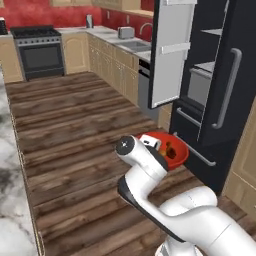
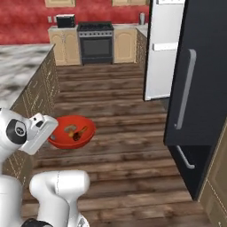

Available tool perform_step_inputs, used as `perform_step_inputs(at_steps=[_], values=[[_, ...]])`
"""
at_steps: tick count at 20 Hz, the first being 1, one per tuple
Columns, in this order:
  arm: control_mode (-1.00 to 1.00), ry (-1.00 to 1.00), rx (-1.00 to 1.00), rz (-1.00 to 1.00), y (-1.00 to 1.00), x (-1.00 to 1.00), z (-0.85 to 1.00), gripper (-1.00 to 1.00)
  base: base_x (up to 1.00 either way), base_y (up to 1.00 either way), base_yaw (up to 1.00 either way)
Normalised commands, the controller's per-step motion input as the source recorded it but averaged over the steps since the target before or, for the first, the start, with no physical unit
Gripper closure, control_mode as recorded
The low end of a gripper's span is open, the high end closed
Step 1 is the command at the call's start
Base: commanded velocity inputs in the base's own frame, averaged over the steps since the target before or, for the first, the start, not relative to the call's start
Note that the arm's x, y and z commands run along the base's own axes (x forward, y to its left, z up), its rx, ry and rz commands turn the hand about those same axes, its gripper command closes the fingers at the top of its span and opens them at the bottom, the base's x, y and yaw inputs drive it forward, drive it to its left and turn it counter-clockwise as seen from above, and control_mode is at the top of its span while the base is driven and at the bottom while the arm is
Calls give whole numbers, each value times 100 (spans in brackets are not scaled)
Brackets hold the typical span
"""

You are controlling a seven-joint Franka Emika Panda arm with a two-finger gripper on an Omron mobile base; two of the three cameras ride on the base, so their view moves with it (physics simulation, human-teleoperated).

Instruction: Pick the chicken drumstick and mushroom from their plates and place them in the bowl. Then put the bowl in the fridge.

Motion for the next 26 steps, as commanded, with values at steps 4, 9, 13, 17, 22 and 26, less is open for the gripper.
perform_step_inputs(at_steps=[4,9,13,17,22,26], values=[[100,0,0,0,0,0,0,100,80,0,-14],[100,0,0,0,0,0,0,100,70,0,-25],[100,0,0,0,0,0,0,100,59,0,-37],[100,0,0,0,0,0,0,100,55,0,-41],[100,0,0,0,0,0,0,100,61,2,-37],[100,0,0,0,0,0,0,100,70,4,-30]])
